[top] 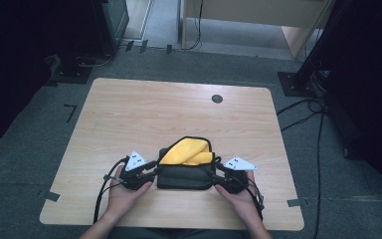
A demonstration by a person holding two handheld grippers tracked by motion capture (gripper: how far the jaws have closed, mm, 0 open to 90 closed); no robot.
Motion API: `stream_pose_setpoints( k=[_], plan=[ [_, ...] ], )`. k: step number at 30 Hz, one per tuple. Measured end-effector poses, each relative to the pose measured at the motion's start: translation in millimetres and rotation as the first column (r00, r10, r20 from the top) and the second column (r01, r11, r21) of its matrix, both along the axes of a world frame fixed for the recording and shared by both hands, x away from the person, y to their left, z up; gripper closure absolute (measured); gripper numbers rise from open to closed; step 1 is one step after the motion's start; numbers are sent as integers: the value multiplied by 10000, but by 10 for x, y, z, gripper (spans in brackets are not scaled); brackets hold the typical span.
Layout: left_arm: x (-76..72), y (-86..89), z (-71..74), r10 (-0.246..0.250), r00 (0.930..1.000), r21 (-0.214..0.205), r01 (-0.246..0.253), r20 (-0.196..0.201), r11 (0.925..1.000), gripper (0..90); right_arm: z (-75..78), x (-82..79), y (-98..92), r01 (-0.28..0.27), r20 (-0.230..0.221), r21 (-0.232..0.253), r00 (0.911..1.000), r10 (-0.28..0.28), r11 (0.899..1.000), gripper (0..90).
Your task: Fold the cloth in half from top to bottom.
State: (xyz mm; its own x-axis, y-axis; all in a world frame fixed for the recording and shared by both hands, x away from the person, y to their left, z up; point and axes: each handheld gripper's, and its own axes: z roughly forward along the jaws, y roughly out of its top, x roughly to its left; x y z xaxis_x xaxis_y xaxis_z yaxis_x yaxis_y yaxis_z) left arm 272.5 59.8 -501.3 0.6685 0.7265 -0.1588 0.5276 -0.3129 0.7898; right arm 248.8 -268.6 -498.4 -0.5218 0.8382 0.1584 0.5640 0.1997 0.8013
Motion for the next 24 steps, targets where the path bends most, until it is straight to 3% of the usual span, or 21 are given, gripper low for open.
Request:
stream_pose_setpoints(
  k=[1,4,6,11,14,16,18,19,21,24],
  plan=[
    [5,-9,-10,4,10000,-10,-4,-85,10000,619,-15,16,6,-54,-142,18,9999,54,10000,502],
    [-4,-28,-13,-105,9999,233,105,-19,9997,702,-67,48,60,-67,-375,-457,9993,50,9989,649],
    [-10,-28,0,-167,9999,190,166,18,9997,748,-54,46,67,-93,-336,-429,9994,78,9990,733],
    [-9,-6,14,-253,9997,34,252,51,9997,802,86,18,64,-59,535,-249,9985,72,9997,805],
    [-6,13,43,-119,9997,-111,121,195,9999,812,191,113,97,55,970,-320,9953,-24,9995,810],
    [11,39,59,135,9997,-311,-129,207,9994,814,274,222,134,124,1269,-189,9919,-99,9997,813],
    [46,72,62,385,9993,-605,-384,8,9974,817,365,447,217,101,1540,-69,9880,-89,9999,813],
    [64,86,56,481,9988,-734,-489,-126,9961,817,381,578,271,58,1509,-240,9885,-21,9997,813],
    [90,97,36,609,9977,-796,-631,-292,9948,817,355,868,377,22,1209,-635,9927,55,9980,812],
    [107,80,-11,594,9973,-649,-622,-441,9959,815,231,1242,523,-224,367,-943,9990,260,9953,801]
  ],
)
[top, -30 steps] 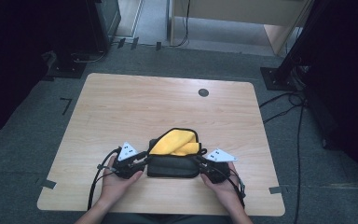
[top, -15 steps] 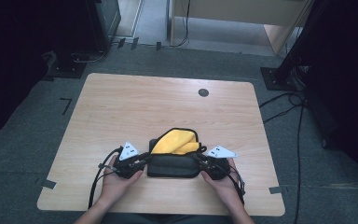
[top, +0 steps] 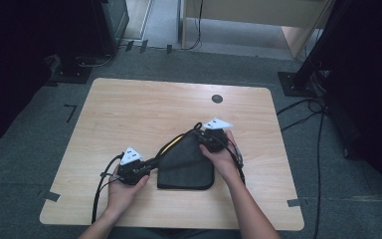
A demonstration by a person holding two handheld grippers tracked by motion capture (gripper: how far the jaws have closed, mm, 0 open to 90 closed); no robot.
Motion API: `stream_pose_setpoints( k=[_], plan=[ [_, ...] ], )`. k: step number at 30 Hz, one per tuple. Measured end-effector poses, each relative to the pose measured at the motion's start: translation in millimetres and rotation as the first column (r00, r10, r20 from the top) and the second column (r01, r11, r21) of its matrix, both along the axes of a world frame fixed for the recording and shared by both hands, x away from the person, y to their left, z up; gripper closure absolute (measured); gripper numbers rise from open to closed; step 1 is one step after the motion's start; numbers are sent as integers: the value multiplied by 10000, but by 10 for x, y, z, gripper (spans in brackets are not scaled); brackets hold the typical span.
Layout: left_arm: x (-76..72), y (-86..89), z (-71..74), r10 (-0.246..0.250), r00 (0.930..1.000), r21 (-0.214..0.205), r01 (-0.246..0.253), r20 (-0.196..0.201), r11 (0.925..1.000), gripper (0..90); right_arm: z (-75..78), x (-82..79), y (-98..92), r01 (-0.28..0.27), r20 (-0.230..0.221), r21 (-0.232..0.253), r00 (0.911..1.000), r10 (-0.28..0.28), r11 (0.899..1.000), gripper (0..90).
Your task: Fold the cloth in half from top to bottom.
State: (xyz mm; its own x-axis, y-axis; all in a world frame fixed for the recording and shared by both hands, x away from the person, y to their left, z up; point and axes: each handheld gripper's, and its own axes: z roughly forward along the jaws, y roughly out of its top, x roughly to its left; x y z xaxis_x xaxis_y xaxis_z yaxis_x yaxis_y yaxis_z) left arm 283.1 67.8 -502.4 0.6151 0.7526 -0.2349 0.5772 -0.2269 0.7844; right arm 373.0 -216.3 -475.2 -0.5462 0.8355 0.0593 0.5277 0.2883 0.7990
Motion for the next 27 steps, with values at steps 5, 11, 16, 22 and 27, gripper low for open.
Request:
stream_pose_setpoints(
  k=[5,11,16,22,27],
  plan=[
    [22,34,-54,58,9998,45,-57,-215,10000,814,-193,320,185,-163,-1191,-657,9928,83,9977,533],
    [24,59,-71,62,9995,90,-59,-321,9999,809,-282,390,172,283,-2256,-988,9729,-501,9947,431],
    [33,50,-42,143,9996,68,-142,-252,9999,814,-256,338,237,-886,-2121,-1401,9755,575,9862,693],
    [234,19,37,399,9992,198,-398,-59,9990,830,-185,344,291,-721,-1304,-2167,9905,443,9736,841],
    [648,-138,298,656,9954,866,-715,696,9937,843,51,457,112,824,-207,-1444,9961,-862,9861,839]
  ],
)
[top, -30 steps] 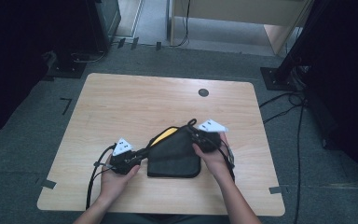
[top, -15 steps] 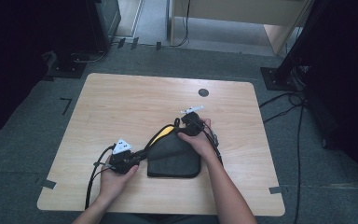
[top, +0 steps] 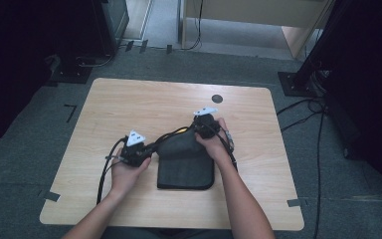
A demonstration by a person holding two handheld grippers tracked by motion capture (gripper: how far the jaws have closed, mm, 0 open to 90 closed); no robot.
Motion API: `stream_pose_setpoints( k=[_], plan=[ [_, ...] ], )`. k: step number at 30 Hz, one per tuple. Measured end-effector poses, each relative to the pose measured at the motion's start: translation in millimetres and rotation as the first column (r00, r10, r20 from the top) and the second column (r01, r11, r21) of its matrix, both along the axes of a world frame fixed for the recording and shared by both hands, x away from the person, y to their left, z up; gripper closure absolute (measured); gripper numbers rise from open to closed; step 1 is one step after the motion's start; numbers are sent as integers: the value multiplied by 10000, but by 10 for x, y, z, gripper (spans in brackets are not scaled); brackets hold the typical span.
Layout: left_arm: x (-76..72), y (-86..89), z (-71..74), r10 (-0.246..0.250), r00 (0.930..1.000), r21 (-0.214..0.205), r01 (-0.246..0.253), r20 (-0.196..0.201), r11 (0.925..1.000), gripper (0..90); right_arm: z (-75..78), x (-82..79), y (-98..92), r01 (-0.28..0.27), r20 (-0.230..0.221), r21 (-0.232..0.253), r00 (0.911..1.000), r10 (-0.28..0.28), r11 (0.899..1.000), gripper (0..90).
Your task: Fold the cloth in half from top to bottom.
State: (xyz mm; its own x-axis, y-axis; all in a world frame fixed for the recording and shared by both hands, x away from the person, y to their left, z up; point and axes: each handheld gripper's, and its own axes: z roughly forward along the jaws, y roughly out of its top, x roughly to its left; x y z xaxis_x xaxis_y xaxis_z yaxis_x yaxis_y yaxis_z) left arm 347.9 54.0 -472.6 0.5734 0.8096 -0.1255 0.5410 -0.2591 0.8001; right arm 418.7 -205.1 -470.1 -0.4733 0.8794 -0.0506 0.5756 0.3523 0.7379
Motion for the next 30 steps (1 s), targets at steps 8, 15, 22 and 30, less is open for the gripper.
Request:
stream_pose_setpoints(
  k=[8,15,22,30],
  plan=[
    [558,-327,442,658,9757,1890,-1064,2091,9762,843,328,22,-267,1298,1565,1387,9760,-1512,9818,836],
    [270,-223,402,-292,9736,1273,1,2262,9919,840,384,-414,-384,163,2122,1378,9762,-456,9903,833],
    [-365,-20,107,-1904,9721,580,1841,1368,9812,837,81,-1160,-503,-1252,1562,1098,9819,1073,9860,822],
    [-674,108,-268,-3507,9353,241,3520,-462,9357,686,-262,-1679,-785,-721,309,1941,9973,673,9783,523]
  ],
)
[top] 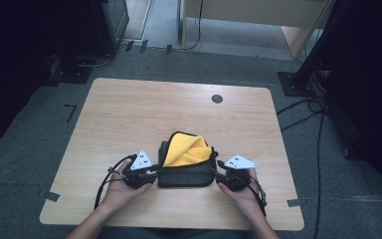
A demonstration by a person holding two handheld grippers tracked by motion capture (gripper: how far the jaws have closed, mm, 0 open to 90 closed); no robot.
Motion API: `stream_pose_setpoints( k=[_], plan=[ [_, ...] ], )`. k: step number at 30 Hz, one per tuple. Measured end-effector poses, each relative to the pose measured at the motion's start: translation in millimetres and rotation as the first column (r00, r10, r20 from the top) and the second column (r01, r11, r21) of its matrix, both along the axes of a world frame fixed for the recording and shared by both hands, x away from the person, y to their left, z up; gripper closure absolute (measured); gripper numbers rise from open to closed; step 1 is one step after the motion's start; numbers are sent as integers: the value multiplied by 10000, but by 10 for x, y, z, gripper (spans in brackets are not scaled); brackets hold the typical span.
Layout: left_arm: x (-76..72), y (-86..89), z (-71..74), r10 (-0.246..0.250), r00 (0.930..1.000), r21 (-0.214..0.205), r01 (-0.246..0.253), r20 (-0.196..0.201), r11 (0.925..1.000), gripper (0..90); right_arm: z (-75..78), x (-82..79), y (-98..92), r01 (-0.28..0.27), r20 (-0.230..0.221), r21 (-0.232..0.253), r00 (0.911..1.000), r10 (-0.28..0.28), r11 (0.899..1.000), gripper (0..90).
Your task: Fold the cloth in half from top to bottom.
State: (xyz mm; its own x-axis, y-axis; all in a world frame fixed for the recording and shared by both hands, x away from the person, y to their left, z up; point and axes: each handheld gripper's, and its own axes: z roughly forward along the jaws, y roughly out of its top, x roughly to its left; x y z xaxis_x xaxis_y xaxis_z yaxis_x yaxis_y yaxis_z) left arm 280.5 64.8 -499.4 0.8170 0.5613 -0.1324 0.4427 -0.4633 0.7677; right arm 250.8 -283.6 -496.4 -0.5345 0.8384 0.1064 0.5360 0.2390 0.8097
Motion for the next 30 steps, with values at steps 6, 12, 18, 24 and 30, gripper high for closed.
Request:
stream_pose_setpoints(
  k=[6,12,18,24,30],
  plan=[
    [90,41,134,783,9959,-1010,-825,-442,9915,541,223,50,-150,424,189,1061,9988,-447,9934,529],
    [25,-110,-9,1069,9940,-46,-1070,-234,9942,689,67,163,166,-237,-162,467,9996,245,9986,610],
    [-38,12,-46,841,9964,459,-842,45,9954,806,87,62,139,-1223,235,131,9923,1219,9924,828],
    [-60,158,-8,287,9992,-415,-298,-281,9987,646,62,-121,-75,-1797,-403,-297,9831,1785,9833,685],
    [9,148,119,1430,9888,-1683,-1481,-423,9745,518,191,-35,-314,-147,-249,356,9996,156,9993,641]
  ],
)
